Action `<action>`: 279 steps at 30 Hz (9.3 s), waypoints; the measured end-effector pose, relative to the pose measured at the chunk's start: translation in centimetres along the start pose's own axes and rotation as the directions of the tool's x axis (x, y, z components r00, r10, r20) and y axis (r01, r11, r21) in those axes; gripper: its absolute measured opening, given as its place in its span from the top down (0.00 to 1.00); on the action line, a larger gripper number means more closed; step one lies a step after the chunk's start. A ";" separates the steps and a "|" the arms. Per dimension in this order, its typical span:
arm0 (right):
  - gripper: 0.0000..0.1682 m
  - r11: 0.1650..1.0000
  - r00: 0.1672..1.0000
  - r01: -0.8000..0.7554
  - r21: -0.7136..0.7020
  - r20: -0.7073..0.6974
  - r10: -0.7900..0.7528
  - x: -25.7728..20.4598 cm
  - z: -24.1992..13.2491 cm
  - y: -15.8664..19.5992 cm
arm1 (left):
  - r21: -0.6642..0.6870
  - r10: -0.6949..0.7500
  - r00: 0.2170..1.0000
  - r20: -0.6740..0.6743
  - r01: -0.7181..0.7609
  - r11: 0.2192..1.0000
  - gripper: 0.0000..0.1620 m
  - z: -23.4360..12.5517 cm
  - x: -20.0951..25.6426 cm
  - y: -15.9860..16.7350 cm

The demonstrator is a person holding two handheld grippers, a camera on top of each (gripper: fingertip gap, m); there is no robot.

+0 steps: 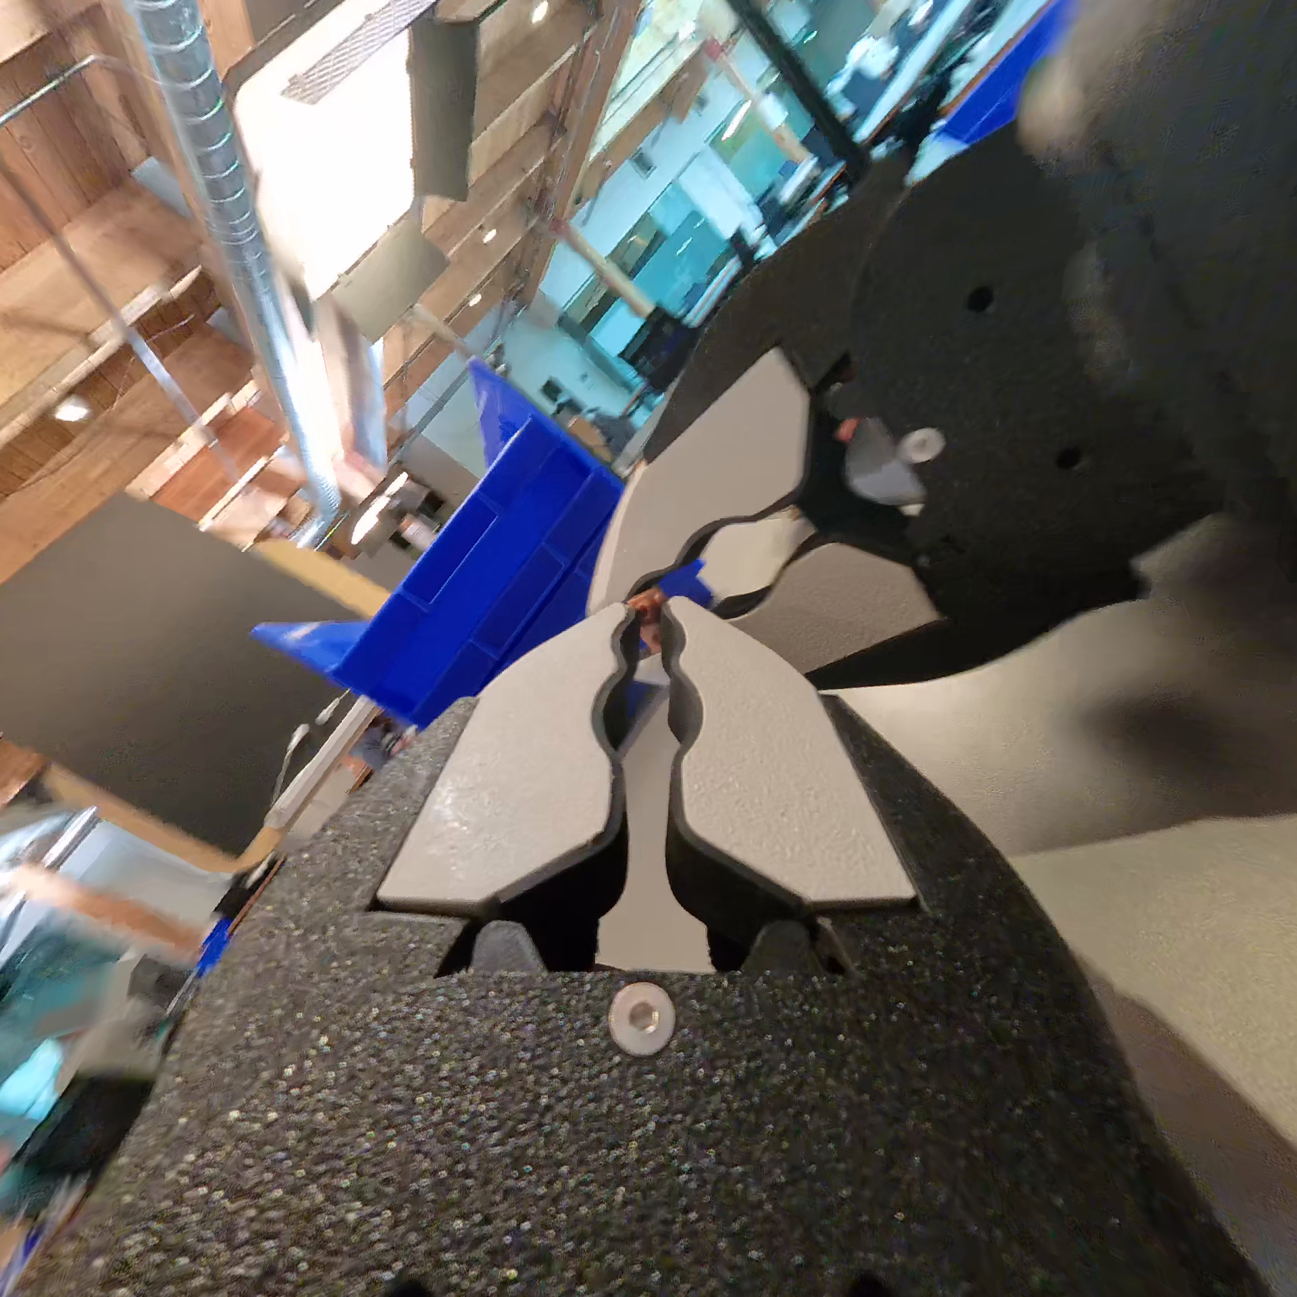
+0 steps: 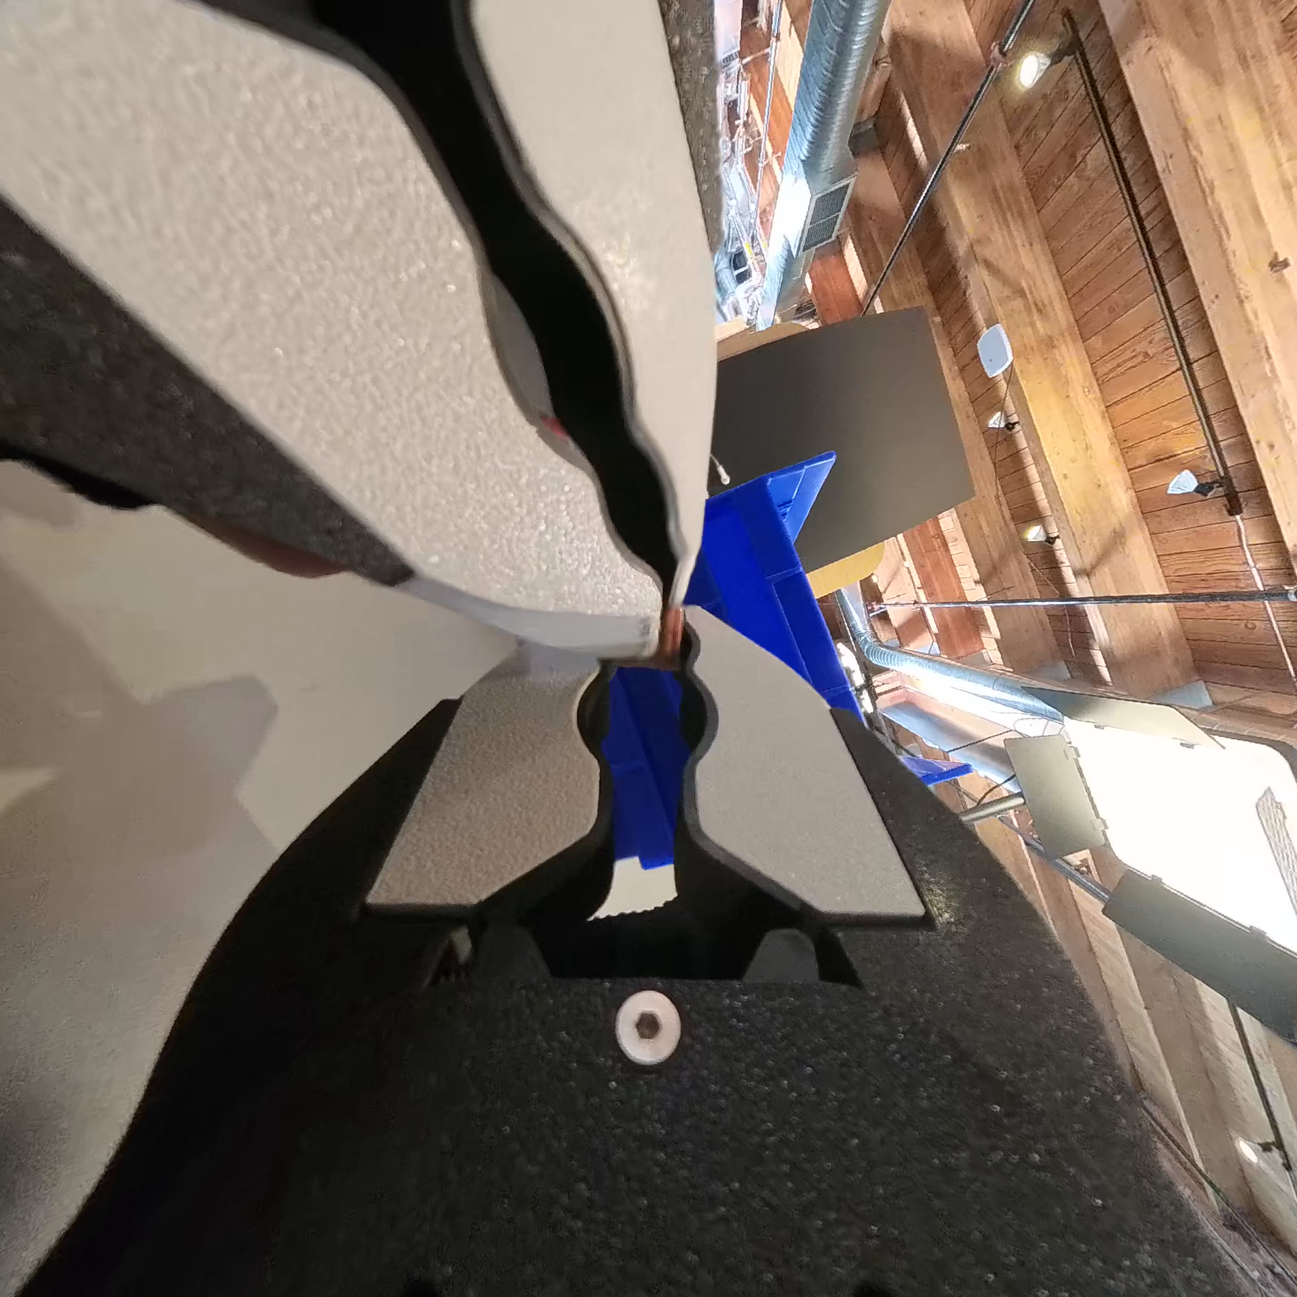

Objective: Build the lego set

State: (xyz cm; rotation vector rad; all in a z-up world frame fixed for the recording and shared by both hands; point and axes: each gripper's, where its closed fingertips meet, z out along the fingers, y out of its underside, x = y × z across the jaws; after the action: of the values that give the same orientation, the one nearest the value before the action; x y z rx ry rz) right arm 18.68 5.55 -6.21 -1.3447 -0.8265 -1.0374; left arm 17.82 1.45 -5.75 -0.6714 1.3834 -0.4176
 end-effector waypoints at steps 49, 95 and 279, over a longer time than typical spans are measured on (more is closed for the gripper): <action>0.92 1.000 1.000 0.002 0.006 -0.027 -0.002 0.1 0.1 0.0 | 0.009 -0.260 0.965 -0.039 0.260 0.965 0.93 0.1 -0.2 0.2; 0.90 0.992 0.996 0.048 0.114 -0.077 -0.039 0.7 -1.2 -1.7 | 0.060 -0.169 0.985 0.013 0.168 0.984 0.94 -0.6 -0.8 -0.7; 0.85 0.794 0.193 -0.318 -0.519 0.784 0.590 -7.7 -9.2 7.0 | 0.016 -0.026 0.966 -0.258 0.031 0.999 0.95 -1.3 2.0 2.0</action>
State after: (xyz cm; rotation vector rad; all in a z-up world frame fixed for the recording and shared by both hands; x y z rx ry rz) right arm 21.58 -3.17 -16.70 -2.2872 -0.9877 0.3060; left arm 16.62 1.47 -8.63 -0.6372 1.6145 -0.5561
